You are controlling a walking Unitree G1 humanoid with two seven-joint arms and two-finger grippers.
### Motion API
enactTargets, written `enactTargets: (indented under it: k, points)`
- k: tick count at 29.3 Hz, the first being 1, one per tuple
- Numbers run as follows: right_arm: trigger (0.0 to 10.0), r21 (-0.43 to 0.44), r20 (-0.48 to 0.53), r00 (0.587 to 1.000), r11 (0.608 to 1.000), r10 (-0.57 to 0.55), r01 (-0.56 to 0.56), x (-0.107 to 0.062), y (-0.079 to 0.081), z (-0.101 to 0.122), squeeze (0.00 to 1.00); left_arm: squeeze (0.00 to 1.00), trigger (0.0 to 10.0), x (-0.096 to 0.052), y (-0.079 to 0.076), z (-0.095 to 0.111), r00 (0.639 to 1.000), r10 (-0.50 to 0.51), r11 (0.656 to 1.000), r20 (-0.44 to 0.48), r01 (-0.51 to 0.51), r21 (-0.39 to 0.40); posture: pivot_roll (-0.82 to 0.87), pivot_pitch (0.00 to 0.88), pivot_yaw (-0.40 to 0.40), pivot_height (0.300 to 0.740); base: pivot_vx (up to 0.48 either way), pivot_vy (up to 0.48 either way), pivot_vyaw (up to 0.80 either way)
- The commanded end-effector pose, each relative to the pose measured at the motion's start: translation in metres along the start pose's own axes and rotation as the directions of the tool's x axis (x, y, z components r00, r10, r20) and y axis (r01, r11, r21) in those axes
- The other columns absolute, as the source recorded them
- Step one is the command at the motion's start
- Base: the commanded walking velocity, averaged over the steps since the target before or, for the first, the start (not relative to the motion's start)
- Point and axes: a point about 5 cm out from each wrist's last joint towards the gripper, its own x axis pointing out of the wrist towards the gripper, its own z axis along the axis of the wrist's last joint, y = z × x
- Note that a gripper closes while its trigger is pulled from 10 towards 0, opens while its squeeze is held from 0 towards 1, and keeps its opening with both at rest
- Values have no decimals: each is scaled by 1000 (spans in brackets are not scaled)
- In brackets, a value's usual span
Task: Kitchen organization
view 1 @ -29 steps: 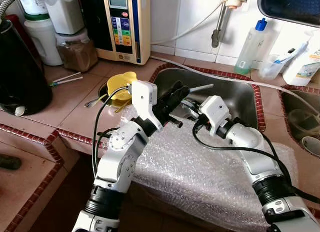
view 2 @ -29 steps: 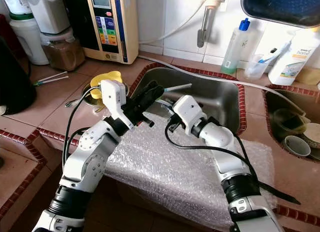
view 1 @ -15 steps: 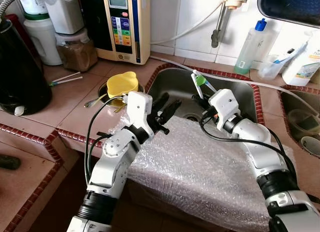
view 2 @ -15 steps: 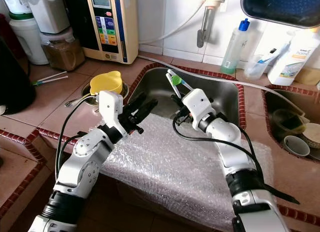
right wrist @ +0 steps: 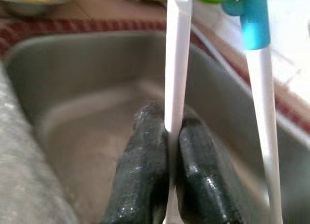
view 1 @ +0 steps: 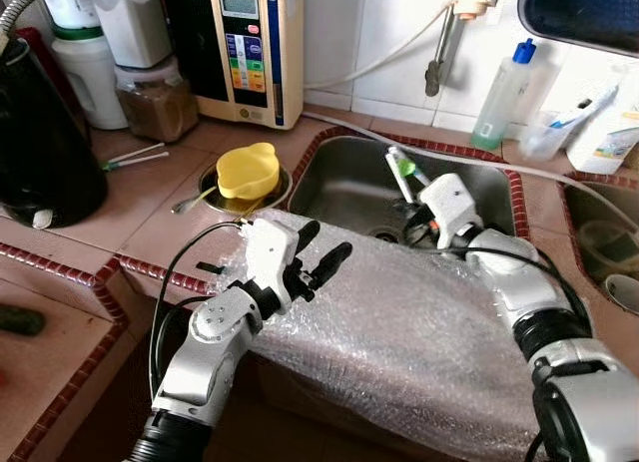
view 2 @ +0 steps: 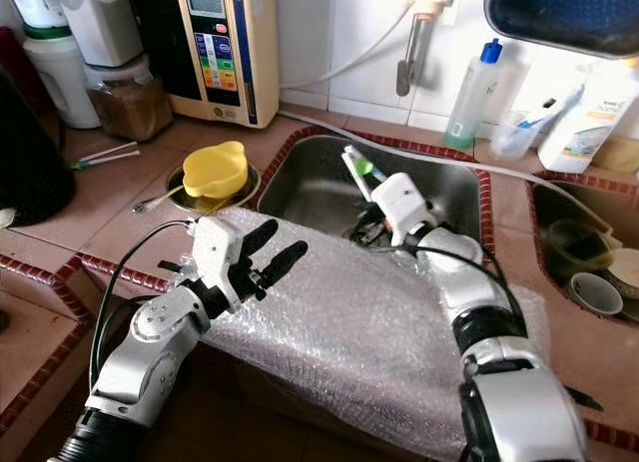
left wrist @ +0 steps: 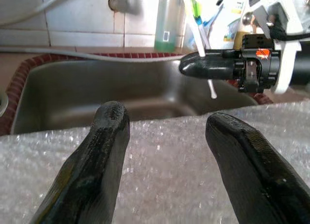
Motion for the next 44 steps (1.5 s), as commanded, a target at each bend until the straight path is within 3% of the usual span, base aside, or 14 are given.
enactTargets:
  k: [1,5,12,14,15,16,34,39,44]
  points:
    - [0,91,-25,999,995,-38,40,-1,-7,-3,0,1000,10000,0,-4,4,1000,-27,999,0,27,23,63,0,-7,740,0,0,0]
    - [0,193,-43,997,979,-57,64,-1,-7,-8,0,1000,10000,-3,-4,4,999,-34,999,-10,34,28,81,0,-6,740,0,0,0]
    - [0,216,-93,996,976,3,17,7,17,-19,0,1000,10000,-9,-2,2,999,-29,998,-44,31,47,107,0,-1,740,0,0,0]
    - [1333,233,-82,996,972,38,-18,9,24,-19,0,1000,10000,-9,-2,4,998,-36,998,-44,39,56,113,0,2,740,0,0,0]
    - [2824,233,-83,996,972,39,-18,11,26,-18,298,1000,10000,-9,-2,4,998,-38,998,-45,40,57,114,0,2,740,0,0,0]
    - [10000,246,-85,995,969,45,-23,12,29,-18,1000,1000,10000,-9,-3,5,998,-39,998,-46,41,57,115,0,4,740,0,0,0]
    - [10000,267,-133,991,964,19,17,13,30,-23,1000,1000,10000,-4,-5,5,998,-40,996,-50,43,72,107,0,7,740,0,0,0]
    - [10000,277,-88,996,959,-31,54,15,24,-14,1000,1000,10000,-3,-5,6,999,-32,997,-44,36,71,105,0,4,740,0,0,0]
    - [10000,194,-1,996,978,-84,83,14,14,0,1000,1000,10000,-2,-1,10,1000,13,997,-14,-12,79,98,0,1,740,0,0,0]
